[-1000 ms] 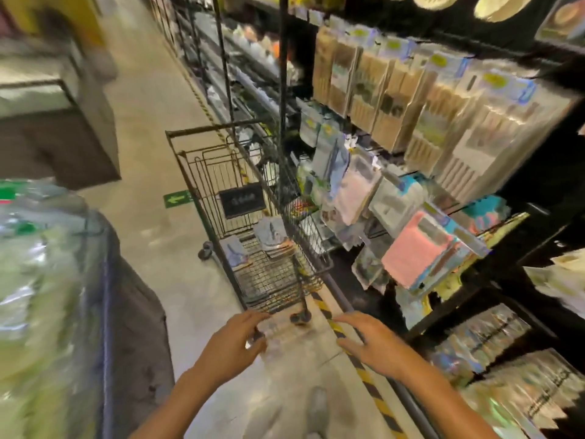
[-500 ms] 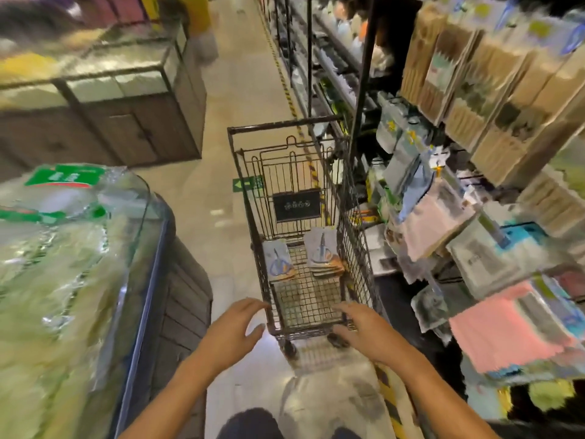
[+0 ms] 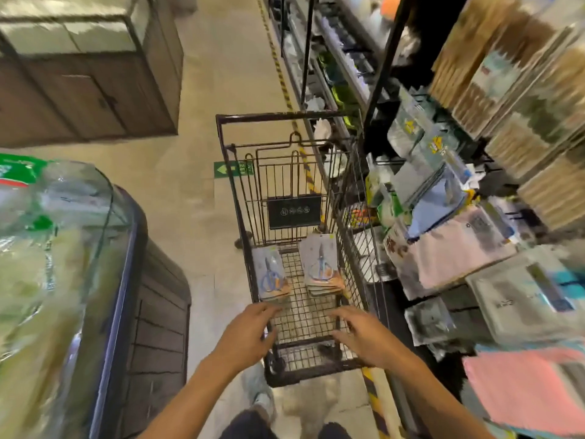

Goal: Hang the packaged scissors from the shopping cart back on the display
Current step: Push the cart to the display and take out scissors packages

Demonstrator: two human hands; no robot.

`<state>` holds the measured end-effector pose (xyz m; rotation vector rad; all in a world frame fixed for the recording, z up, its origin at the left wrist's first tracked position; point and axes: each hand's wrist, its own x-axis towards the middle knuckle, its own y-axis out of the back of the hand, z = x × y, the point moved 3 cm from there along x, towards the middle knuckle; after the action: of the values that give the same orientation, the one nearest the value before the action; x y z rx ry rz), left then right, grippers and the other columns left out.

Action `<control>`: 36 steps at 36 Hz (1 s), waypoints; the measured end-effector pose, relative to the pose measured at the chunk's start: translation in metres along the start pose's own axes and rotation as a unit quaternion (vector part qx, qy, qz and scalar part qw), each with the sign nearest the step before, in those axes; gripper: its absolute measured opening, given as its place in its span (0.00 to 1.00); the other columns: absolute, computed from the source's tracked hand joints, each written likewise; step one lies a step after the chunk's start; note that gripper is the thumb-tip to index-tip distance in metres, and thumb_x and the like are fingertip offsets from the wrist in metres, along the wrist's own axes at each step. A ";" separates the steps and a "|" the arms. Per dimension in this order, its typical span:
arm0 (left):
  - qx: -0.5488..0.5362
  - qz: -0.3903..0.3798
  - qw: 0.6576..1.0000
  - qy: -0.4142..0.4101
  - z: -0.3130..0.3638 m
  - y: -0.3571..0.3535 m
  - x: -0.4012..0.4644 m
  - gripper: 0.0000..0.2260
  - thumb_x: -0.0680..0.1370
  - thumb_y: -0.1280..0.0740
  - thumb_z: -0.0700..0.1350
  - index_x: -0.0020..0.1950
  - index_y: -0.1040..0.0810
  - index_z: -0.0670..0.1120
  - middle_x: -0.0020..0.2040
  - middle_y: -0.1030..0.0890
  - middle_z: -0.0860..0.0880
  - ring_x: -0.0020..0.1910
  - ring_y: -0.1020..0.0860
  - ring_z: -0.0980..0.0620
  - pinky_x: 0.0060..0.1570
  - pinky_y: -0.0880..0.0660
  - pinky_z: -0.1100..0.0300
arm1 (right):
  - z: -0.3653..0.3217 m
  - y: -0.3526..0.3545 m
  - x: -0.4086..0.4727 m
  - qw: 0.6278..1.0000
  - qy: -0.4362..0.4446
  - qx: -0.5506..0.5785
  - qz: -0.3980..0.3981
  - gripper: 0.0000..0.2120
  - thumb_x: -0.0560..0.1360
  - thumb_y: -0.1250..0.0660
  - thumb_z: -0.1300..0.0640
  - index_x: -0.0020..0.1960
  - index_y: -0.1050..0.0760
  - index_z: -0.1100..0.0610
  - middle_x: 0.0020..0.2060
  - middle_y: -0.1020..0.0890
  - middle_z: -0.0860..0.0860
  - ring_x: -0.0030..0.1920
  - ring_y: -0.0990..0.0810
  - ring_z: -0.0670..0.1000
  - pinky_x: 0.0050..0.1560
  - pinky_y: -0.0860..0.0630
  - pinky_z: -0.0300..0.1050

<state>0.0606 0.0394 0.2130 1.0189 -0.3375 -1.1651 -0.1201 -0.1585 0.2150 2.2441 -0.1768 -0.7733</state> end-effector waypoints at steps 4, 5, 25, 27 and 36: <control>-0.014 -0.024 1.000 -0.009 -0.020 0.010 0.031 0.23 0.79 0.33 0.46 0.75 0.30 0.51 0.72 0.27 0.50 0.71 0.29 0.48 0.67 0.32 0.60 | -0.010 0.008 0.023 1.000 -0.022 -0.003 -0.004 0.21 0.82 0.35 0.49 0.74 0.31 0.46 0.70 0.31 0.39 0.71 0.38 0.39 0.74 0.42 0.39; -0.013 -0.029 0.999 -0.011 -0.024 0.012 0.039 0.24 0.80 0.34 0.47 0.76 0.31 0.51 0.73 0.28 0.52 0.72 0.30 0.50 0.68 0.32 0.59 | -0.010 0.009 0.026 0.999 -0.034 0.003 -0.001 0.21 0.82 0.35 0.49 0.74 0.31 0.45 0.69 0.31 0.39 0.70 0.37 0.39 0.75 0.42 0.39; -0.051 -0.154 0.983 0.090 -0.066 -0.052 0.165 0.25 0.82 0.37 0.48 0.79 0.36 0.49 0.79 0.36 0.49 0.77 0.37 0.47 0.73 0.41 0.61 | 0.072 -0.001 0.146 0.984 -0.130 0.038 -0.118 0.20 0.83 0.38 0.52 0.75 0.32 0.50 0.68 0.27 0.45 0.70 0.31 0.45 0.64 0.40 0.30; -0.056 -0.166 0.978 0.112 -0.075 -0.070 0.178 0.24 0.82 0.37 0.48 0.78 0.34 0.51 0.77 0.33 0.51 0.75 0.34 0.48 0.72 0.35 0.58 | 0.089 -0.011 0.164 0.983 -0.123 0.043 -0.127 0.23 0.83 0.38 0.50 0.76 0.34 0.48 0.73 0.30 0.43 0.73 0.32 0.44 0.69 0.39 0.34; -0.059 -0.219 0.958 0.177 -0.117 -0.145 0.244 0.25 0.80 0.38 0.52 0.77 0.35 0.54 0.75 0.31 0.50 0.75 0.34 0.47 0.71 0.32 0.53 | 0.160 -0.043 0.256 0.986 -0.127 0.102 -0.037 0.18 0.79 0.31 0.58 0.68 0.24 0.52 0.61 0.20 0.48 0.58 0.24 0.44 0.61 0.26 0.35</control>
<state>0.1541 -0.1218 -0.0304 1.2066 0.2549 -1.3449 -0.0102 -0.3138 -0.0237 2.3472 -0.3087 -1.1271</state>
